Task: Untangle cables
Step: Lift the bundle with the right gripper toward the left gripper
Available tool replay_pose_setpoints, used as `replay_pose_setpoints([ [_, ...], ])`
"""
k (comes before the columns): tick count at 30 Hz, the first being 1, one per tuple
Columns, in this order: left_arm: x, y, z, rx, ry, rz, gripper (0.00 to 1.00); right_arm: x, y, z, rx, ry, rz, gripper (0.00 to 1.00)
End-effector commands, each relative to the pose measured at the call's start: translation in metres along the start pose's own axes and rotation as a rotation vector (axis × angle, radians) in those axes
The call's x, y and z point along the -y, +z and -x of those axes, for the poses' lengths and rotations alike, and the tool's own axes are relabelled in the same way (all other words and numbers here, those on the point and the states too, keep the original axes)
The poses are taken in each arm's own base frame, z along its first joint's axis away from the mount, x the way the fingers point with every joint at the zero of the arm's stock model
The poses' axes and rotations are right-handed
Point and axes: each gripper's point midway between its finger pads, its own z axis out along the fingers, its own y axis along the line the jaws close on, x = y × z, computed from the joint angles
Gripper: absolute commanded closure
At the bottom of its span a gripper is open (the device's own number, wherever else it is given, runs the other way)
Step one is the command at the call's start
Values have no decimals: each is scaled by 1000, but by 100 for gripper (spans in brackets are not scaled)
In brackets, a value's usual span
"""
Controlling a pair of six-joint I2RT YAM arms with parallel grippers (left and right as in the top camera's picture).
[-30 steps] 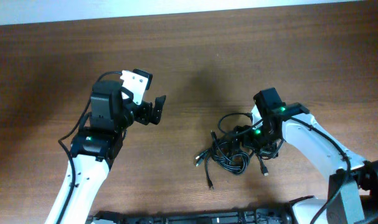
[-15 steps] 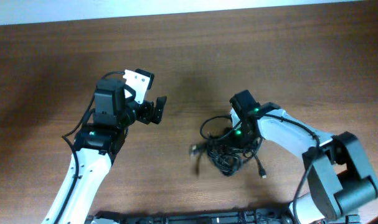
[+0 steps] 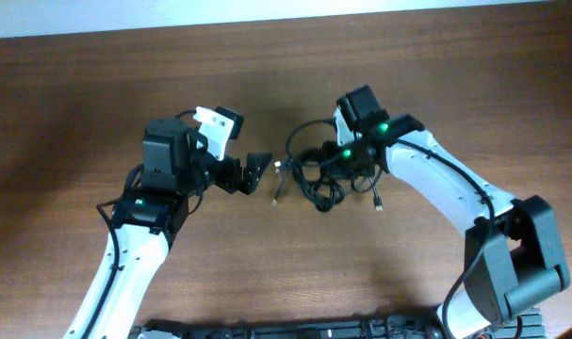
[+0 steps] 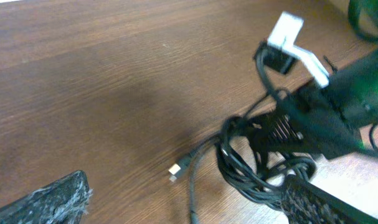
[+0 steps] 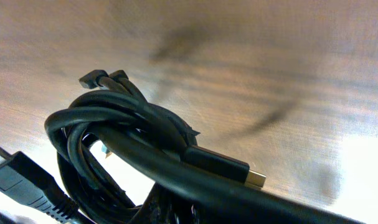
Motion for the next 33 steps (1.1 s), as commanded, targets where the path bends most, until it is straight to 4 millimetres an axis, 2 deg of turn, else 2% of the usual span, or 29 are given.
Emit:
replay_pose_setpoints([
  [1,7,-1,12,29,-148,-38,1,-29,-37,36,130,-37,57,96],
  [3,6,-1,20,57,-269,-41,1,-30,-51,50,154,9,97,96],
  [6,9,-3,38,117,-470,-76,1,-34,-76,64,144,55,302,96],
  [8,24,-6,50,141,-484,-179,1,-47,-96,73,151,22,480,96],
  [11,35,-9,56,149,-461,-242,1,-75,-122,82,185,-73,677,96],
  [14,39,-10,57,144,-482,-270,1,-92,-138,84,199,-148,788,96],
  [17,41,-12,63,162,-511,-287,3,-99,-144,82,199,-184,828,96],
  [19,48,-13,69,178,-485,-310,5,-104,-142,79,189,-194,832,96],
  [21,63,-12,75,194,-445,-349,5,-111,-140,76,183,-208,832,96],
  [23,66,-12,77,200,-435,-355,9,-110,-138,78,194,-209,819,96],
  [25,57,-11,77,216,-415,-316,17,-108,-137,80,204,-202,806,96],
  [26,47,-11,74,211,-421,-286,17,-105,-137,83,213,-196,795,96],
  [28,23,-14,62,183,-489,-223,17,-97,-138,88,231,-181,780,96],
  [29,4,-18,52,159,-547,-184,20,-93,-138,91,239,-170,769,96],
  [30,-4,-23,48,151,-574,-186,19,-89,-138,92,244,-161,760,96],
  [31,-8,-34,51,161,-570,-241,18,-87,-138,93,248,-157,754,96],
  [33,-2,-39,57,176,-561,-296,19,-89,-133,94,253,-154,726,96],
])
